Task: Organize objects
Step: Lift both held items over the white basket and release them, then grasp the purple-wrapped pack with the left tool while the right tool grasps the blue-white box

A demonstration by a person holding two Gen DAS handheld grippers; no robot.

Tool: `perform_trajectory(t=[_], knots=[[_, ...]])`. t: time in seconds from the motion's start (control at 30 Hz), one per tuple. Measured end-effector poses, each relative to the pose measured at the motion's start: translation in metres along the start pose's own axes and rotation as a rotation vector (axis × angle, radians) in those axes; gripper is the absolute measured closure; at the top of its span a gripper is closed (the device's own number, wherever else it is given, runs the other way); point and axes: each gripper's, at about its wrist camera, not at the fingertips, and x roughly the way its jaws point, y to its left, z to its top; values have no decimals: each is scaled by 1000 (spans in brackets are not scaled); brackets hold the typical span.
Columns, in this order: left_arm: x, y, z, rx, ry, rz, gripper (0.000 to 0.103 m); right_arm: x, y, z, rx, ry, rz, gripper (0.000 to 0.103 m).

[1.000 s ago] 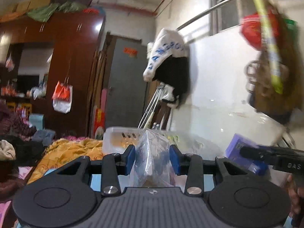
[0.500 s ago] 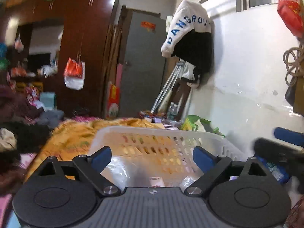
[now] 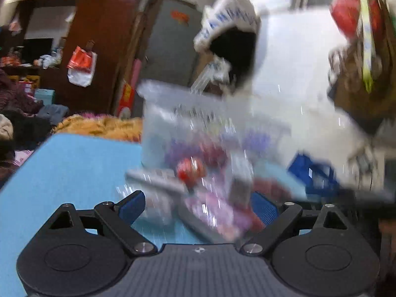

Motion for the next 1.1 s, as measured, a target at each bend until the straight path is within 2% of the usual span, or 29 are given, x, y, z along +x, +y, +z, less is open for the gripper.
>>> perform_trajectory(t=[0.07,0.23,0.47,0.6,0.67,0.73,0.77,0.97,1.0,1.1], knots=[[7,-7,0,46,32,10,8,5,-5,0,25,21,46,0],[13,-15,-2,77,75,-31,8,6,-14,-8,60,37,68,0],[19,-14,-5,52,115,-32,8,7,-1,-9,-10,62,45,0],[23,-17,-5,68,135,-33,8,11,2,-8,-33,84,71,0],[25,-19,-5,77,145,-33,8,9,2,-9,-35,79,84,5],[24,-19,-5,77,148,-36,8,6,3,-10,-52,72,67,21],[24,-19,-5,75,148,-35,8,6,2,-10,-55,74,58,25],[22,-16,-5,59,150,-32,8,-5,-1,-15,-64,63,52,24],[23,-17,-5,64,152,-25,8,-6,1,-18,-72,59,43,27],[29,-25,-4,101,176,2,8,-10,-1,-19,-59,29,33,27]])
